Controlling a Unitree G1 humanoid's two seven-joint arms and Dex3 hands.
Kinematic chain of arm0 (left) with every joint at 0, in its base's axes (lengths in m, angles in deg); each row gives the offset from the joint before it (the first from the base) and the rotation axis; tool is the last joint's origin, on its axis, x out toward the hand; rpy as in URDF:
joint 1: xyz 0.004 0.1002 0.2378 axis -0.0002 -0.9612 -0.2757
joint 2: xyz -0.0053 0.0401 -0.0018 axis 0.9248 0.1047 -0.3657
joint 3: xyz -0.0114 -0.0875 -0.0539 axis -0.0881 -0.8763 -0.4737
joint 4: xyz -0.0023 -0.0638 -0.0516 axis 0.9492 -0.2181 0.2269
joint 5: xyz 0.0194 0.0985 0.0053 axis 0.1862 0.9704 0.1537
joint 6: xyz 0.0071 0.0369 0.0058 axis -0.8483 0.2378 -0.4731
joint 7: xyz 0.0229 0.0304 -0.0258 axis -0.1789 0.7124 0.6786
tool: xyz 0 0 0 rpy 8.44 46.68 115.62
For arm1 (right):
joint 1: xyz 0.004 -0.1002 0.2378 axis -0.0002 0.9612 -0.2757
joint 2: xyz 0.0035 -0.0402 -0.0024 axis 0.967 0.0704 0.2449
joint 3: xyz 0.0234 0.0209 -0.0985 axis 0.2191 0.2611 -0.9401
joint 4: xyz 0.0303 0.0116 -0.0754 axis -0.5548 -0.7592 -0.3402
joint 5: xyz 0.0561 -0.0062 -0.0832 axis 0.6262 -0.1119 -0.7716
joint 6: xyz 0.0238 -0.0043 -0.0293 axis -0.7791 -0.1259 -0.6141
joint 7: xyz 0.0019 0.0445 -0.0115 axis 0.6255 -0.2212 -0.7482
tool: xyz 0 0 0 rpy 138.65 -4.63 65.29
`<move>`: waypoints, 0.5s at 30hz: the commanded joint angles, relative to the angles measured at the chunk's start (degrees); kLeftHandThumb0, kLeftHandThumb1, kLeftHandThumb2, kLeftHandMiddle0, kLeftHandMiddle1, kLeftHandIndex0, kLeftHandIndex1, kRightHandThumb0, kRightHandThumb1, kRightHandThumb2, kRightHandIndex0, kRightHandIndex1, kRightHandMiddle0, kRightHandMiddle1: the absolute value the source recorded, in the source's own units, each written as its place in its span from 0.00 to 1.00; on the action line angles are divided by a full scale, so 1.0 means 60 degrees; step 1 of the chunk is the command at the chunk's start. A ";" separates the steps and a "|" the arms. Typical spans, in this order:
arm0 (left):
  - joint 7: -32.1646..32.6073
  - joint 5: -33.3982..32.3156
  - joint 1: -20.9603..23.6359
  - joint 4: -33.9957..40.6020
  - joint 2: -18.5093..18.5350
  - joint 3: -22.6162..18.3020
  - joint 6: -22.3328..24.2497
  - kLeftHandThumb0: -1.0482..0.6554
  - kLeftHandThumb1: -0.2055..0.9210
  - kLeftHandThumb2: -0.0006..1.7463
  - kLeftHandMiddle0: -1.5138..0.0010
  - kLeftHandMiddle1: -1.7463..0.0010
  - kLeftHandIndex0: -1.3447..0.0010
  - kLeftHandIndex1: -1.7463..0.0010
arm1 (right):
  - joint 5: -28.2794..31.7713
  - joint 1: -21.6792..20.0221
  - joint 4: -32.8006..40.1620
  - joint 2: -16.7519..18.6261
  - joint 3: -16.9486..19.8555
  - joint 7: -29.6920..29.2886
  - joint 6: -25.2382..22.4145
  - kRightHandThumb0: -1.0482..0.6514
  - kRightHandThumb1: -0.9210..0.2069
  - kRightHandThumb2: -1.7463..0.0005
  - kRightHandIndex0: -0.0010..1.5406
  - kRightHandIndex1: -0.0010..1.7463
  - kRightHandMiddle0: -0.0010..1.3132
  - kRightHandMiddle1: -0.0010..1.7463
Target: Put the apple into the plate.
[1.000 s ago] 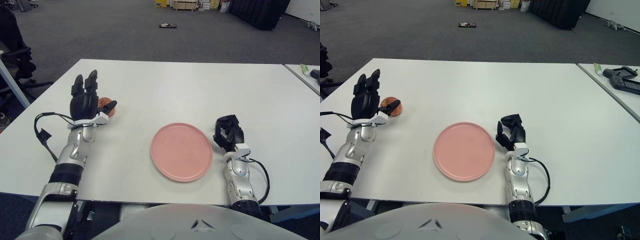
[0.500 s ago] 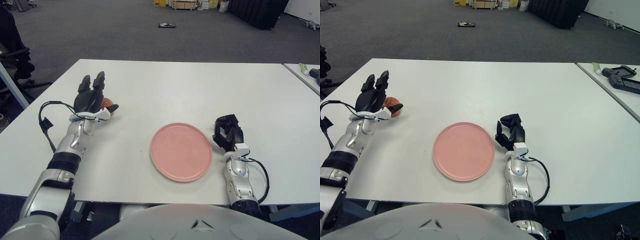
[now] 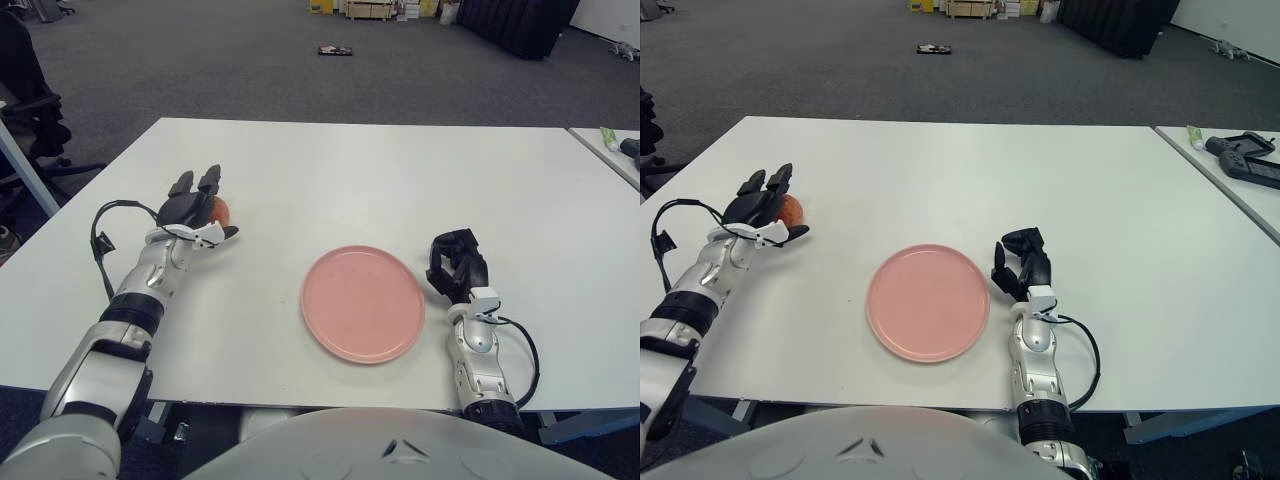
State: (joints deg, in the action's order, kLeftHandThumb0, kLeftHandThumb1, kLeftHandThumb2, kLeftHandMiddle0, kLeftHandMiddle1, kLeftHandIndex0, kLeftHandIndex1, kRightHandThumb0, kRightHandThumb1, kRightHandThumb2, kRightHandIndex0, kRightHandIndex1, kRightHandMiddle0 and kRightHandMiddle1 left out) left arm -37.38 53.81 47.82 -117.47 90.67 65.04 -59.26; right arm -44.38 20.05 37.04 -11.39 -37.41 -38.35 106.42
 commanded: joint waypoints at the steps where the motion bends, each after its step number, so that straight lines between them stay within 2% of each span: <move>1: -0.0047 0.0016 0.0786 -0.0983 -0.0116 0.0294 -0.0161 0.06 0.68 0.42 1.00 1.00 0.99 0.94 | -0.0058 0.0269 -0.0383 0.0014 -0.0010 -0.0052 -0.0395 0.40 0.18 0.53 0.35 0.76 0.24 1.00; 6: 0.0154 0.0057 0.1378 -0.2267 -0.0316 0.0622 -0.0341 0.06 0.69 0.43 1.00 1.00 1.00 0.87 | -0.0086 0.0260 -0.0383 0.0005 -0.0016 -0.0077 -0.0468 0.40 0.18 0.53 0.35 0.76 0.24 1.00; 15: 0.0086 0.0033 0.1905 -0.3706 -0.0554 0.1092 -0.0351 0.06 0.71 0.41 0.97 0.97 1.00 0.74 | -0.0089 0.0297 -0.0316 0.0019 0.0014 -0.0122 -0.0524 0.39 0.20 0.52 0.37 0.77 0.25 1.00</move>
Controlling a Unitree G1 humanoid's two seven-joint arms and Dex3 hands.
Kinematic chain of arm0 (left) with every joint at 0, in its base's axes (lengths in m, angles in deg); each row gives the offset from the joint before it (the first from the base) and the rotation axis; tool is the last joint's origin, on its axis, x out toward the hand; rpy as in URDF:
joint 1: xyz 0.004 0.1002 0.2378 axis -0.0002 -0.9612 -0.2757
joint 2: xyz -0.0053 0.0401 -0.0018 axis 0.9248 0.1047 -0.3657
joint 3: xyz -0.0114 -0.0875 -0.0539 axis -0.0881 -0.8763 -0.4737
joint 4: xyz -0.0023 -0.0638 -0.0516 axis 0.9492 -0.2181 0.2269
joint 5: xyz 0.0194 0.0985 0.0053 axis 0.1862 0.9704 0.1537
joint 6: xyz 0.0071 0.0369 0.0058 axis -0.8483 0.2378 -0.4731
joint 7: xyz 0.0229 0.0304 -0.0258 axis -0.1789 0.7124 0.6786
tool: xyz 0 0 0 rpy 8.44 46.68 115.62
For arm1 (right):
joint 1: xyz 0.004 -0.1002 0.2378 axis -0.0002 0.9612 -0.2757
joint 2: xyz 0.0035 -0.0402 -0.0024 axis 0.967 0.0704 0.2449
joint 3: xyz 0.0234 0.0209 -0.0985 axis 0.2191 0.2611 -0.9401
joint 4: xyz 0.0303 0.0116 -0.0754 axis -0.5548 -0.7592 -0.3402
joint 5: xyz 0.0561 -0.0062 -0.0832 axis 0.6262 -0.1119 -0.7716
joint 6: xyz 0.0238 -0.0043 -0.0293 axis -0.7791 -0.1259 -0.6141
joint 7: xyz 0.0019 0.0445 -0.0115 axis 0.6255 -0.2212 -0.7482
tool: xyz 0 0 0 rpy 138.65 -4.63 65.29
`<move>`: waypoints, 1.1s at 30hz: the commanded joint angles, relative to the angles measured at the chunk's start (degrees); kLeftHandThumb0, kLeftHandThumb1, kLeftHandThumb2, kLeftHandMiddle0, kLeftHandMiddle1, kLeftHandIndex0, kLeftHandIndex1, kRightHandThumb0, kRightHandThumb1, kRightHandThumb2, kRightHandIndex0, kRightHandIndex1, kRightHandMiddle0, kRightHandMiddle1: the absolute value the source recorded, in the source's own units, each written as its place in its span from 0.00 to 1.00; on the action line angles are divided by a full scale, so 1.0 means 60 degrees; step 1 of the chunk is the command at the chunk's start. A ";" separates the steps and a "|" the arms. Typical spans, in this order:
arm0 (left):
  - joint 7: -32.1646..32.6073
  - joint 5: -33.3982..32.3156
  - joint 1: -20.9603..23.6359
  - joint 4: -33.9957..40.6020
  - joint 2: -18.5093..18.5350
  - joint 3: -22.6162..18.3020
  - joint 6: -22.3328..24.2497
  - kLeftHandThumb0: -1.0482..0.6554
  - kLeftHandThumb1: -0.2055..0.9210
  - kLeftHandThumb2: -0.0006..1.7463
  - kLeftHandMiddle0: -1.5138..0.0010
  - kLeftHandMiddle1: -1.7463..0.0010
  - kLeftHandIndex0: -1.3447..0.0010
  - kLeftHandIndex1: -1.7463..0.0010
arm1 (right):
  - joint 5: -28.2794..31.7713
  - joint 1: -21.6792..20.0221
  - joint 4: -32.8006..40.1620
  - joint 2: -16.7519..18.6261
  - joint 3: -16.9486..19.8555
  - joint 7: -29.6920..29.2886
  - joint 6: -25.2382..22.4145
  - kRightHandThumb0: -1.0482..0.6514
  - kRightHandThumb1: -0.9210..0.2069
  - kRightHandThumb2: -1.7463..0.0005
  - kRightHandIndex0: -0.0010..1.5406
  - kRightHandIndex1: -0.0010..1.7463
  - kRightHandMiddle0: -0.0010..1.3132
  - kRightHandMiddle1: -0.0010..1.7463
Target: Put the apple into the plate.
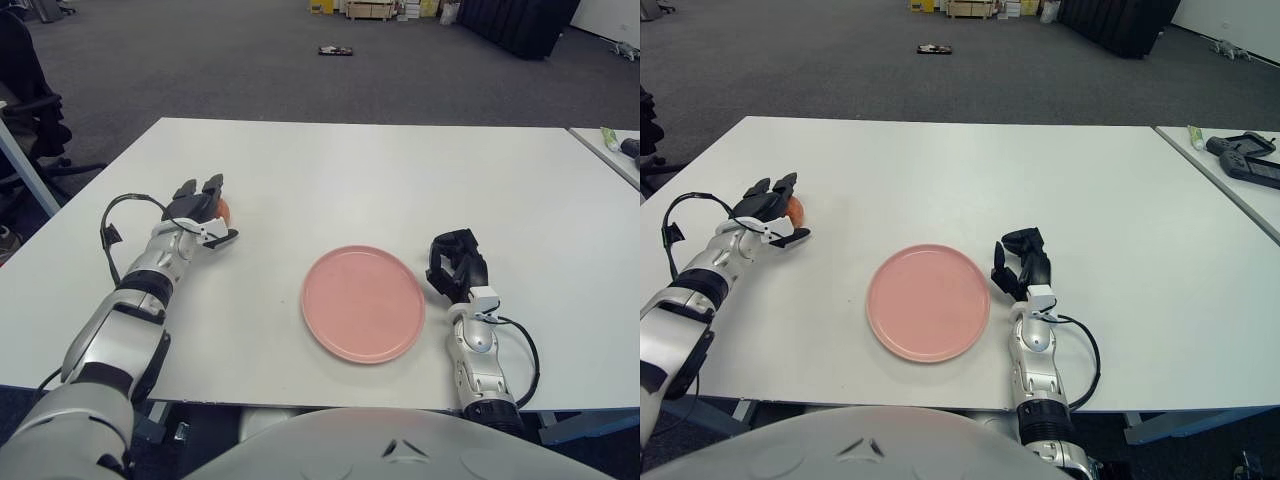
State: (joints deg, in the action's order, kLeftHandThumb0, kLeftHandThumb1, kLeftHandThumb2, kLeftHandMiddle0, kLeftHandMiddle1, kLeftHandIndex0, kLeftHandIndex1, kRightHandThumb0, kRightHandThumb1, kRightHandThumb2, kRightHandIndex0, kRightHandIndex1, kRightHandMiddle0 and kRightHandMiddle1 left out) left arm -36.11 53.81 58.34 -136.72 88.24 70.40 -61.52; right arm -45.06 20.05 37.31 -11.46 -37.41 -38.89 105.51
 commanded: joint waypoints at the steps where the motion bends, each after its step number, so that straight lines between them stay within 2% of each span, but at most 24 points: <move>1: -0.0141 0.0025 0.0185 -0.0577 -0.0152 0.0236 0.0028 0.06 0.71 0.41 0.98 0.93 1.00 0.73 | 0.0033 0.0302 -0.0354 0.0035 0.0019 -0.0026 -0.0364 0.39 0.20 0.52 0.37 0.77 0.25 1.00; 5: -0.0266 -0.0069 0.0266 -0.0982 -0.0196 0.0292 0.0129 0.08 0.70 0.41 1.00 0.84 1.00 0.66 | 0.0135 0.0300 -0.0364 0.0026 0.0070 0.0044 -0.0327 0.39 0.20 0.51 0.37 0.77 0.25 1.00; 8: -0.0295 -0.0126 0.0313 -0.1144 -0.0220 0.0311 0.0177 0.09 0.69 0.41 1.00 0.81 1.00 0.64 | 0.0153 0.0292 -0.0388 0.0018 0.0083 0.0058 -0.0297 0.39 0.20 0.51 0.37 0.77 0.25 1.00; 14: -0.0195 -0.0279 0.0325 -0.1333 -0.0264 0.0346 0.0259 0.12 0.63 0.45 1.00 0.69 1.00 0.54 | 0.0177 0.0311 -0.0408 0.0002 0.0100 0.0077 -0.0189 0.39 0.21 0.51 0.37 0.77 0.25 1.00; 16: -0.0062 -0.0315 0.0303 -0.1346 -0.0265 0.0360 0.0229 0.15 0.58 0.49 1.00 0.58 1.00 0.45 | 0.0159 0.0326 -0.0396 -0.0002 0.0096 0.0056 -0.0187 0.39 0.22 0.50 0.37 0.77 0.26 1.00; 22: 0.0256 -0.0383 0.0256 -0.1390 -0.0255 0.0382 0.0059 0.25 0.46 0.61 1.00 0.33 1.00 0.29 | 0.0083 0.0333 -0.0387 -0.0026 0.0080 -0.0013 -0.0204 0.39 0.23 0.49 0.37 0.78 0.26 1.00; 27: 0.0361 -0.0400 0.0268 -0.1424 -0.0218 0.0412 -0.0041 0.32 0.37 0.68 1.00 0.21 1.00 0.18 | 0.0051 0.0352 -0.0336 -0.0037 0.0078 -0.0032 -0.0265 0.39 0.22 0.50 0.38 0.78 0.26 1.00; 28: 0.0375 -0.0397 0.0271 -0.1426 -0.0211 0.0426 -0.0051 0.34 0.36 0.70 1.00 0.18 1.00 0.13 | 0.0051 0.0364 -0.0318 -0.0035 0.0080 -0.0029 -0.0269 0.39 0.22 0.50 0.38 0.79 0.26 1.00; 33: 0.0407 -0.0375 0.0311 -0.1415 -0.0160 0.0506 -0.0094 0.38 0.34 0.74 0.98 0.11 0.96 0.02 | 0.0066 0.0372 -0.0299 -0.0024 0.0095 -0.0023 -0.0271 0.39 0.22 0.50 0.38 0.79 0.26 1.00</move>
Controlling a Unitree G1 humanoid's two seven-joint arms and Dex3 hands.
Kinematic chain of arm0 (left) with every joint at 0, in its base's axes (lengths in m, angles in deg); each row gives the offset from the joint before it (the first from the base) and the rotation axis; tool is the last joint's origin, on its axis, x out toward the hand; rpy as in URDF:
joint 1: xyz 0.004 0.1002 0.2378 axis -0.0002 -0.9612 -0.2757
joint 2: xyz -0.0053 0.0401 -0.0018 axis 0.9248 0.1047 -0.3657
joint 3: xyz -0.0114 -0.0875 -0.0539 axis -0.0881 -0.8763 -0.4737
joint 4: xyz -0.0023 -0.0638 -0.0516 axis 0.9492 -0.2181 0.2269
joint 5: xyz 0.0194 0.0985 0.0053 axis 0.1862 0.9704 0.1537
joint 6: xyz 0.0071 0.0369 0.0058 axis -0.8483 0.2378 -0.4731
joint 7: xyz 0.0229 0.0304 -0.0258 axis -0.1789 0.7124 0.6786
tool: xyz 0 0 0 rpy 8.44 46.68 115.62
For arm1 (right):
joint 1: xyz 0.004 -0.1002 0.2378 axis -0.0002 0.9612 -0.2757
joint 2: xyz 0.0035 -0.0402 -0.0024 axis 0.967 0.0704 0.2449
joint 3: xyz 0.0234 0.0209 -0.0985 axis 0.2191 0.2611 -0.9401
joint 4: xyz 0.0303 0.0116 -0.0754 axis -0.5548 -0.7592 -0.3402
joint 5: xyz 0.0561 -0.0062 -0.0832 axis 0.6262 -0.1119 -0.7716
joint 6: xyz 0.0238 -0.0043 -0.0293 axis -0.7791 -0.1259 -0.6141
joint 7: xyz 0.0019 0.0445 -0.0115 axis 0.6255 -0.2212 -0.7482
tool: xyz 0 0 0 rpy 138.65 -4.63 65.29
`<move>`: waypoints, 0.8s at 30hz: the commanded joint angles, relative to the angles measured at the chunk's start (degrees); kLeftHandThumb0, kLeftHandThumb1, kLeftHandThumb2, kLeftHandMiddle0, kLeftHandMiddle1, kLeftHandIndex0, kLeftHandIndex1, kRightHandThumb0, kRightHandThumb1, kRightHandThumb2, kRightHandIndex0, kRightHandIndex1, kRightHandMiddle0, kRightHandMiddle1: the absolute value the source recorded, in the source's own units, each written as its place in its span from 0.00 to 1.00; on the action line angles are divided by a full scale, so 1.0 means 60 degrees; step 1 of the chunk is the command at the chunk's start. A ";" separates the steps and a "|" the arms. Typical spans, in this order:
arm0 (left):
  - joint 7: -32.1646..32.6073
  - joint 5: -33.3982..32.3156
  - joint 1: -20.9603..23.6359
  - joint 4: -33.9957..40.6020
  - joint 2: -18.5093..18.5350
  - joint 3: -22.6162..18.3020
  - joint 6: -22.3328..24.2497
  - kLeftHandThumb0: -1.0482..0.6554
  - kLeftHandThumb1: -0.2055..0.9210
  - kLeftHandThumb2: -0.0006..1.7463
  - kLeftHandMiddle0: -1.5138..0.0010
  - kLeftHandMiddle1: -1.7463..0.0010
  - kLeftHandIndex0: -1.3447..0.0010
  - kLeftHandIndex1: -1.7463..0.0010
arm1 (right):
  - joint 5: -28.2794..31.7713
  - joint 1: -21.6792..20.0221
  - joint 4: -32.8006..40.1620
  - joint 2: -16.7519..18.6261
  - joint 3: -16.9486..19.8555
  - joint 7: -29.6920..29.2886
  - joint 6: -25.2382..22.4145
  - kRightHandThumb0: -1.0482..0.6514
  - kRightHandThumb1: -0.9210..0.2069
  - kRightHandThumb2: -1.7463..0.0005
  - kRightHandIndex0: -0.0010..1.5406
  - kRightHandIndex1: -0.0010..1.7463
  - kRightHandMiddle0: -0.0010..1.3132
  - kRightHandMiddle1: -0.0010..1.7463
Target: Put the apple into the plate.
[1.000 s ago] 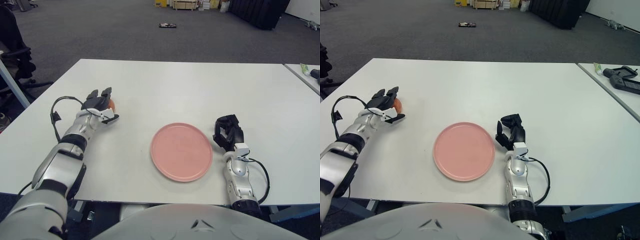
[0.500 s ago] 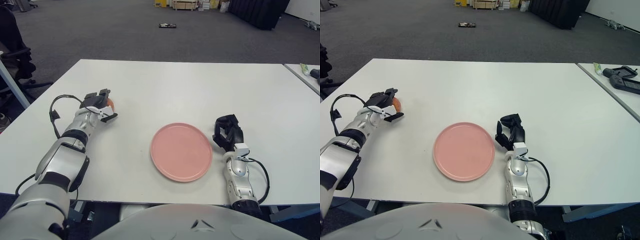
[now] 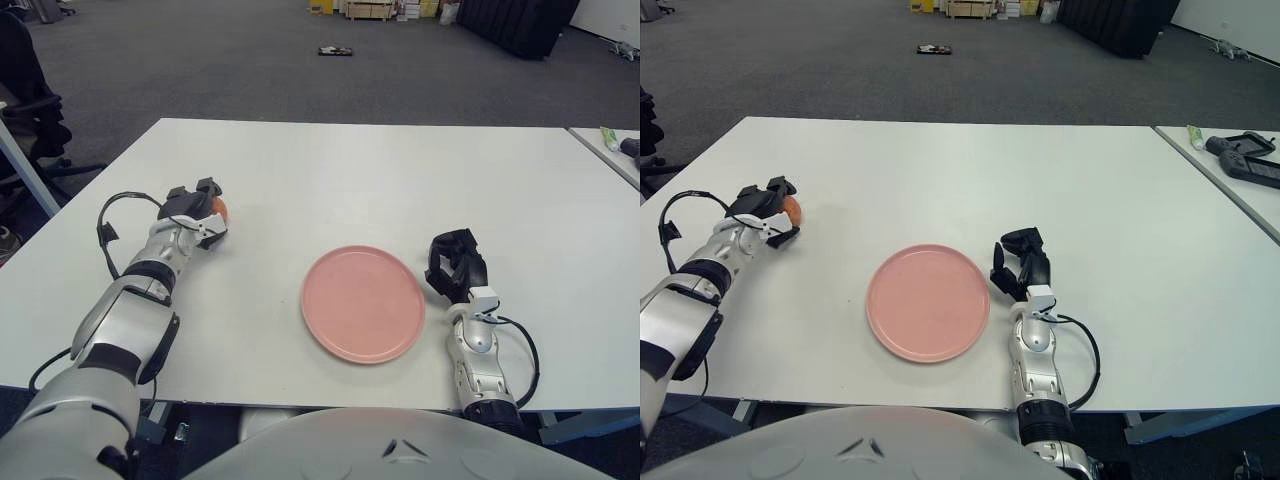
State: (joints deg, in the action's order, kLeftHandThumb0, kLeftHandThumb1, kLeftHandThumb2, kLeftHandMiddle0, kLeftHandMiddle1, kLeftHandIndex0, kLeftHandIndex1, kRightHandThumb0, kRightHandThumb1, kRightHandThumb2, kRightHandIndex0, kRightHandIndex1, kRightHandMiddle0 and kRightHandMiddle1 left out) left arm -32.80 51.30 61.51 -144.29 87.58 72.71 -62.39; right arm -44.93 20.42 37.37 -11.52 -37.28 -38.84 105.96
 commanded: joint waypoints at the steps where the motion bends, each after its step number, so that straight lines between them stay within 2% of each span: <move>1: -0.0145 0.0040 -0.0211 -0.0149 -0.0040 0.0130 0.0044 0.38 0.45 0.69 0.96 0.08 0.86 0.02 | 0.0047 0.0309 -0.0308 -0.0012 0.0076 -0.0032 -0.0352 0.39 0.22 0.50 0.38 0.79 0.26 1.00; 2: -0.0140 0.0022 -0.0212 -0.0142 -0.0032 0.0127 0.0031 0.38 0.52 0.66 0.95 0.05 0.79 0.01 | 0.0054 0.0306 -0.0306 -0.0009 0.0080 -0.0034 -0.0368 0.39 0.22 0.50 0.38 0.79 0.26 1.00; 4: -0.0147 -0.0052 -0.0232 -0.0116 -0.0019 0.0086 -0.0002 0.49 0.55 0.64 0.82 0.07 0.74 0.01 | 0.0074 0.0326 -0.0290 -0.0006 0.0089 -0.0024 -0.0378 0.39 0.22 0.50 0.37 0.78 0.26 1.00; 7: -0.0198 -0.0175 -0.0247 -0.0088 0.0001 0.0006 -0.0046 0.57 0.53 0.67 0.71 0.08 0.68 0.00 | 0.0095 0.0337 -0.0275 -0.0003 0.0098 -0.0015 -0.0384 0.39 0.22 0.50 0.36 0.78 0.26 1.00; 11: -0.0323 -0.0495 -0.0293 -0.0107 -0.0062 -0.0190 -0.0013 0.61 0.46 0.72 0.63 0.10 0.62 0.00 | 0.0126 0.0339 -0.0293 -0.0010 0.0112 0.0015 -0.0274 0.39 0.22 0.50 0.37 0.78 0.26 1.00; 17: -0.0440 -0.0577 -0.0294 -0.0108 -0.0055 -0.0159 0.0015 0.61 0.39 0.78 0.57 0.10 0.60 0.00 | 0.0173 0.0341 -0.0316 -0.0041 0.0106 0.0097 -0.0182 0.39 0.22 0.50 0.38 0.78 0.26 1.00; 24: -0.0611 -0.0543 -0.0277 -0.0121 -0.0009 -0.0047 -0.0002 0.61 0.32 0.81 0.48 0.17 0.56 0.00 | 0.0220 0.0331 -0.0323 -0.0040 0.0121 0.0127 -0.0179 0.39 0.23 0.50 0.37 0.77 0.26 1.00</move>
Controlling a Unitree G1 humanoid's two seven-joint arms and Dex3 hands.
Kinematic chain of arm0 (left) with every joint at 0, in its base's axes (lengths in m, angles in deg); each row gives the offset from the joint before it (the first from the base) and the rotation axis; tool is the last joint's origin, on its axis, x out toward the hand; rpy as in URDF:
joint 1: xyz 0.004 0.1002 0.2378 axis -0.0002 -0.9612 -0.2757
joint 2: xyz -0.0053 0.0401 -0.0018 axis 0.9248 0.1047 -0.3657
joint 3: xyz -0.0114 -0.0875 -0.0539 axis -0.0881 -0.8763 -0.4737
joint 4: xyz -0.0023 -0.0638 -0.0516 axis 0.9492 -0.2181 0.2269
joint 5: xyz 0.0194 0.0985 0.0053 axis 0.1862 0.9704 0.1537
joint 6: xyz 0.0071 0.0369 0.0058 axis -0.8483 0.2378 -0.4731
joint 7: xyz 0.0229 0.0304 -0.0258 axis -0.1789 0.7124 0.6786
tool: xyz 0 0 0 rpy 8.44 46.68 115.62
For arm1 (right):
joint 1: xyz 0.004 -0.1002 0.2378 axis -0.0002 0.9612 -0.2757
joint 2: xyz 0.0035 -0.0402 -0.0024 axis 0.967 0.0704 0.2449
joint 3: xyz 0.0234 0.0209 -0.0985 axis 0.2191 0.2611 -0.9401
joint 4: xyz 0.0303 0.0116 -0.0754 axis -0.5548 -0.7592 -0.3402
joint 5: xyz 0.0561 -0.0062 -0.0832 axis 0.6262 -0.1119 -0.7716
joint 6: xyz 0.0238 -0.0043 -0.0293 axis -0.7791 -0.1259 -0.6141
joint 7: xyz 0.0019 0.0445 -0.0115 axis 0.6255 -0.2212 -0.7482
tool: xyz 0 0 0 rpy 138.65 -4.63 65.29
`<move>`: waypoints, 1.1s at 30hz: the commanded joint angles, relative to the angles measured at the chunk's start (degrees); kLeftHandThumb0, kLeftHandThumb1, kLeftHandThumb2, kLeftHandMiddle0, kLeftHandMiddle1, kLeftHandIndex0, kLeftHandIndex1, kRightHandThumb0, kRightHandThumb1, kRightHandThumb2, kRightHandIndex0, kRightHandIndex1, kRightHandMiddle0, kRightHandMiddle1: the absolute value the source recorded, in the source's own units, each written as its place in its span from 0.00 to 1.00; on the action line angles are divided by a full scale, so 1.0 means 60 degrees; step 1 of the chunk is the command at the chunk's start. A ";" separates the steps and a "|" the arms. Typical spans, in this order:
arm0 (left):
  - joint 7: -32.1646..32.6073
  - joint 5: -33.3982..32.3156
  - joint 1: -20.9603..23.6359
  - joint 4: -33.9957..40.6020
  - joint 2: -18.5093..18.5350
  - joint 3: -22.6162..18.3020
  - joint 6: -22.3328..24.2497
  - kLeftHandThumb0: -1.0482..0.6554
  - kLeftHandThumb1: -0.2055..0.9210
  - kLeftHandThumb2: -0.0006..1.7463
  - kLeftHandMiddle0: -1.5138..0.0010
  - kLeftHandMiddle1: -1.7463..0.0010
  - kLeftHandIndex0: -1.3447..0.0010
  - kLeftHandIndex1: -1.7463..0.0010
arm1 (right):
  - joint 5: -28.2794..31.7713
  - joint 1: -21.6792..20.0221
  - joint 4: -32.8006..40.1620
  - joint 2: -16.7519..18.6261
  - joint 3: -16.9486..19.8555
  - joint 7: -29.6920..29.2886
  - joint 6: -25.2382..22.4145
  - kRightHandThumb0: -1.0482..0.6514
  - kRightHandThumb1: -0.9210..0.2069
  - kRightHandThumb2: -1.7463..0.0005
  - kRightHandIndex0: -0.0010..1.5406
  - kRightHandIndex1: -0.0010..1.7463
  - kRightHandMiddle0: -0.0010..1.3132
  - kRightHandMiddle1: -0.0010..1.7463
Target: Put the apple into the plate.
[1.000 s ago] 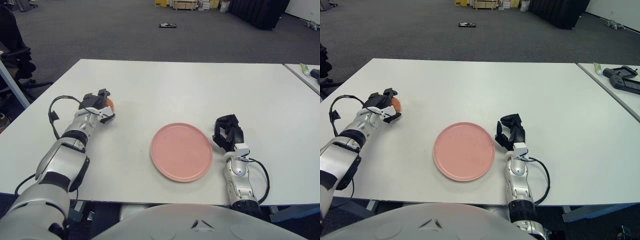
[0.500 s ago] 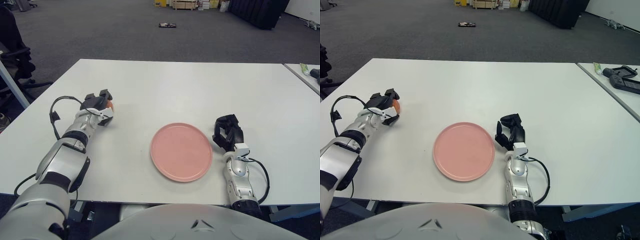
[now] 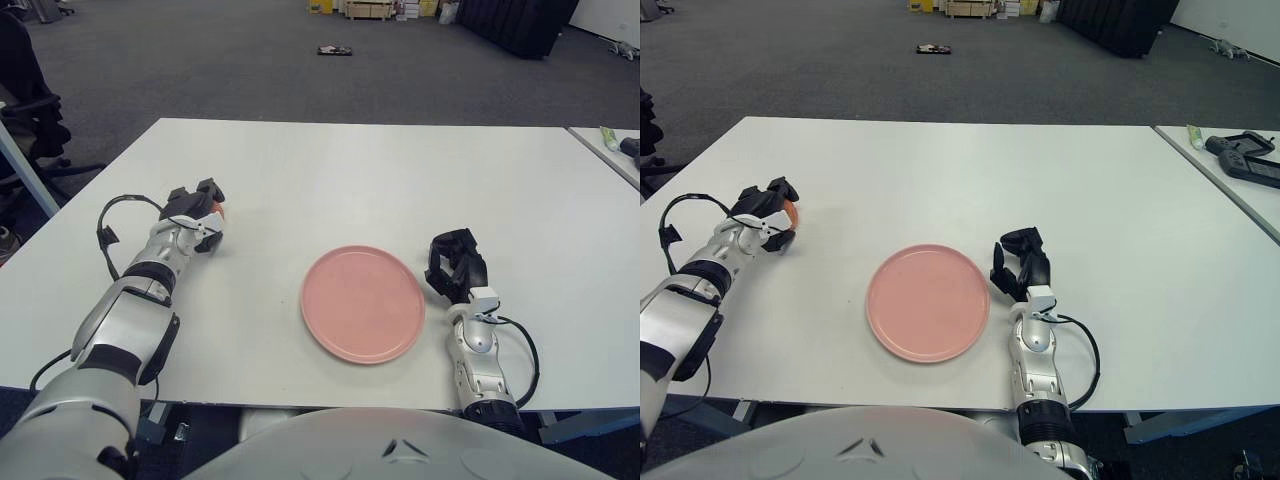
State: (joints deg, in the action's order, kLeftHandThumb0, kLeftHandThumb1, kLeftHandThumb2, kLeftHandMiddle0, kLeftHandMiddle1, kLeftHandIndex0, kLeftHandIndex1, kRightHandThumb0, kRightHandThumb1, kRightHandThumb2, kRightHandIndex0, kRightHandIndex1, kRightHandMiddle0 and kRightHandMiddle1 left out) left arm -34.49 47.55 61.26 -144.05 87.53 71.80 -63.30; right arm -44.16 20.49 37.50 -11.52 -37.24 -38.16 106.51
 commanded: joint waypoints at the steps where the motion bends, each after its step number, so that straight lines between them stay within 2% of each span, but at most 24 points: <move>1: -0.0346 0.0086 -0.0234 -0.0159 0.0008 0.0117 0.0141 0.61 0.32 0.80 0.47 0.19 0.56 0.00 | 0.0097 0.0318 -0.0347 -0.0035 0.0118 0.0011 -0.0271 0.39 0.23 0.50 0.37 0.77 0.26 1.00; 7: -0.0402 0.0064 -0.0212 -0.0092 0.0074 0.0118 0.0040 0.61 0.29 0.80 0.41 0.26 0.54 0.00 | 0.0085 0.0302 -0.0341 -0.0032 0.0128 -0.0040 -0.0378 0.39 0.23 0.49 0.37 0.78 0.26 1.00; 18: -0.0149 0.0063 -0.0103 0.0153 0.0187 0.0089 -0.0324 0.61 0.27 0.82 0.40 0.23 0.55 0.00 | 0.0092 0.0292 -0.0317 -0.0038 0.0129 -0.0012 -0.0429 0.39 0.23 0.49 0.37 0.78 0.26 1.00; 23: -0.0268 0.0048 0.0135 0.0786 0.0455 0.0047 -0.0682 0.61 0.25 0.83 0.39 0.24 0.53 0.00 | 0.0071 0.0276 -0.0329 -0.0047 0.0122 -0.0015 -0.0455 0.39 0.22 0.50 0.37 0.79 0.26 1.00; 33: -0.0091 0.0217 0.0012 0.1817 0.0799 0.0073 -0.1205 0.61 0.23 0.85 0.41 0.23 0.49 0.00 | 0.0037 0.0262 -0.0356 -0.0036 0.0102 -0.0040 -0.0444 0.39 0.21 0.51 0.36 0.78 0.26 1.00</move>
State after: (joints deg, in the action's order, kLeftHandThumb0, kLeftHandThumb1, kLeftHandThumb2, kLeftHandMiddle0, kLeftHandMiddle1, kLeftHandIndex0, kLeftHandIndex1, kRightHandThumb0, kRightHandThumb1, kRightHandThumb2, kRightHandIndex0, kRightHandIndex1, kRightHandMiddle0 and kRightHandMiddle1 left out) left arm -35.94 48.06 60.92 -136.23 90.96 72.04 -69.28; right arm -44.06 20.40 37.57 -11.60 -37.08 -38.20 105.93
